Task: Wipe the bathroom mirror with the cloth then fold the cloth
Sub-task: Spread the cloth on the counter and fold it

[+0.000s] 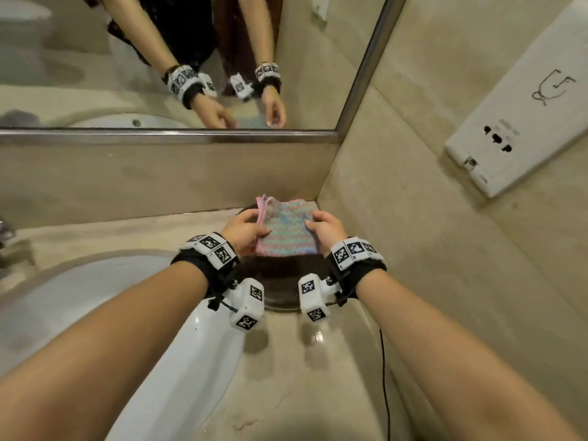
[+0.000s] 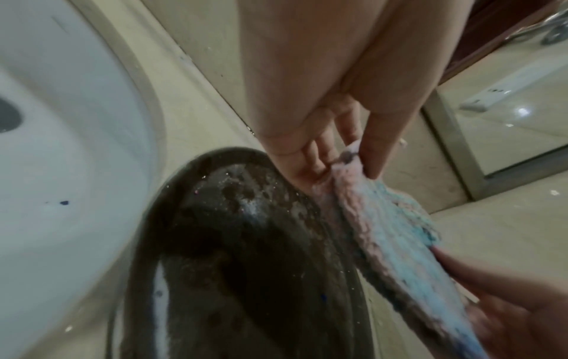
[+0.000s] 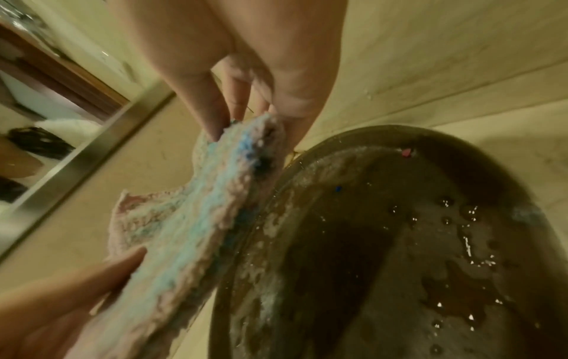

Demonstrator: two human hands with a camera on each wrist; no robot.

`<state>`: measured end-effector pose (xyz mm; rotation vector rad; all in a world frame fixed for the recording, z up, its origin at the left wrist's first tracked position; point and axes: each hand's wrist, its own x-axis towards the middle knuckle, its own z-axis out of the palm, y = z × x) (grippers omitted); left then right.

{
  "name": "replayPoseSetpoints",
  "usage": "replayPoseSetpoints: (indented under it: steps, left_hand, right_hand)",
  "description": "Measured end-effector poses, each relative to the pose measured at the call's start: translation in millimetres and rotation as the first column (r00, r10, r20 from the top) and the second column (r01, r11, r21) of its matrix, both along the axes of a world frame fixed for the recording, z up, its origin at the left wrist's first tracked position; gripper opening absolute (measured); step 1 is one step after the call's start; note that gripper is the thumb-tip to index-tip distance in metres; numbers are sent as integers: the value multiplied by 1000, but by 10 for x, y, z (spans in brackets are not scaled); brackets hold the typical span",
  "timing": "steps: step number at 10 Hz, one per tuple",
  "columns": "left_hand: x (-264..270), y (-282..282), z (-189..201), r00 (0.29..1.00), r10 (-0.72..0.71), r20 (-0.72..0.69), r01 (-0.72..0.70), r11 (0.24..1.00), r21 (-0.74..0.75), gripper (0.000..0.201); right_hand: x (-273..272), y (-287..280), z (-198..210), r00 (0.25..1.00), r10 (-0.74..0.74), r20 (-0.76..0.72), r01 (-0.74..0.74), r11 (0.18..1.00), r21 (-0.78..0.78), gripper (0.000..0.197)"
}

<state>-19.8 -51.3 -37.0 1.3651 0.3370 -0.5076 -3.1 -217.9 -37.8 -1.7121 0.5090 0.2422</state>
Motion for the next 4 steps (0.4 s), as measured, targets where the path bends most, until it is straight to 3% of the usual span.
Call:
replayPoseSetpoints:
  steps: [2,3,4]
  left_hand:
    - [102,-44,-389,983,-20,-183,62,971,230,40]
    - [112,-3,-371,983,-8,-181,55,966,253,35]
    - [134,55,-265,995,14,-101,13,963,268,30]
  right_hand:
    - [207,-223,-720,982,1,-191,-53,962,-267,11]
    - [205,-247,-753,982,-20,-187,-34,960,-279,10]
    - [262,-242,-692,986,-25,-162,-23,958,-286,23]
